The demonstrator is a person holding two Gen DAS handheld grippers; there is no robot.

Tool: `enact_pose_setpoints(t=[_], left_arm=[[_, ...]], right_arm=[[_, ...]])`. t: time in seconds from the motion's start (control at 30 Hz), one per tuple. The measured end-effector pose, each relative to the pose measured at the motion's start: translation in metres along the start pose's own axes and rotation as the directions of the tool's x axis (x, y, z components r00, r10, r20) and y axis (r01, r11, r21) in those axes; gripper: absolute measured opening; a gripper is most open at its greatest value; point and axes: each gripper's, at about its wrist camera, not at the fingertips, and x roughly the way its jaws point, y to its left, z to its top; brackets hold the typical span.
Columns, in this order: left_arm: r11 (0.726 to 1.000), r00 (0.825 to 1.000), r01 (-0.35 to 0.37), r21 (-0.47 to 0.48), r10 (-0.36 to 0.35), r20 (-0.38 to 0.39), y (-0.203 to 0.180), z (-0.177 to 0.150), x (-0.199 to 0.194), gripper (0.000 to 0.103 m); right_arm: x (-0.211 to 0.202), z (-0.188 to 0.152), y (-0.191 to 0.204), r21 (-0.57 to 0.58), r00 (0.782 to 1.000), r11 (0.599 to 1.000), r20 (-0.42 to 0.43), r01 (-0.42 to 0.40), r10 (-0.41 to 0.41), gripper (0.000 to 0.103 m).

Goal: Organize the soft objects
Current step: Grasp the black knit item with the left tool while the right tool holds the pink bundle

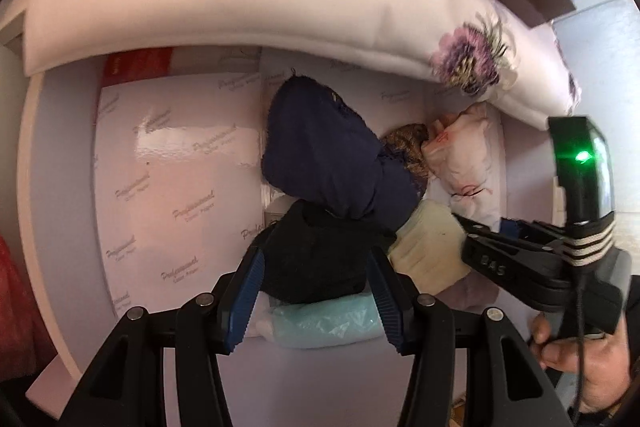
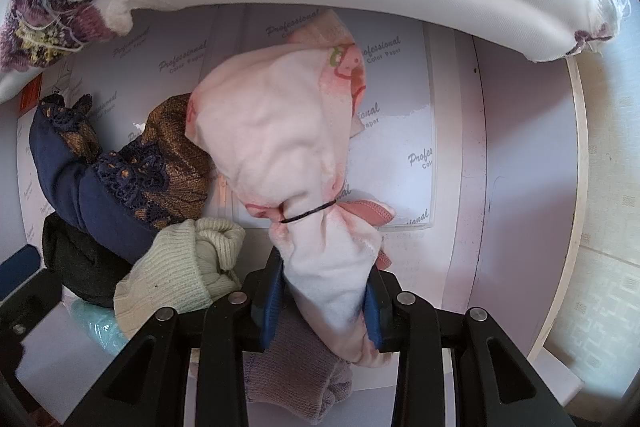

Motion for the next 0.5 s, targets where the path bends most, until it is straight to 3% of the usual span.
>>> enact_pose_setpoints(t=[0.1, 0.23, 0.5], left_arm=[[0.999, 0.999, -0.036, 0.025, 0.037, -0.017, -0.002, -0.001, 0.01, 0.053], [0.999, 0.999, -0.047, 0.016, 0.047, -0.026, 0.001, -0.001, 0.017, 0.043], [0.996, 0.996, -0.087, 0.036, 0.088, -0.032, -0.001, -0.007, 0.026, 0.043]], right_arm=[[0.0, -0.001, 0.0, 0.004, 1.0, 1.0, 0.002, -0.003, 0.003, 0.036], [-0.002, -0.002, -0.002, 0.012, 1.0, 1.0, 0.012, -0.009, 0.009, 0.034], [-0.007, -0.005, -0.025, 0.09, 0.997, 0.993, 0.007, -0.076, 0.076, 0.04]])
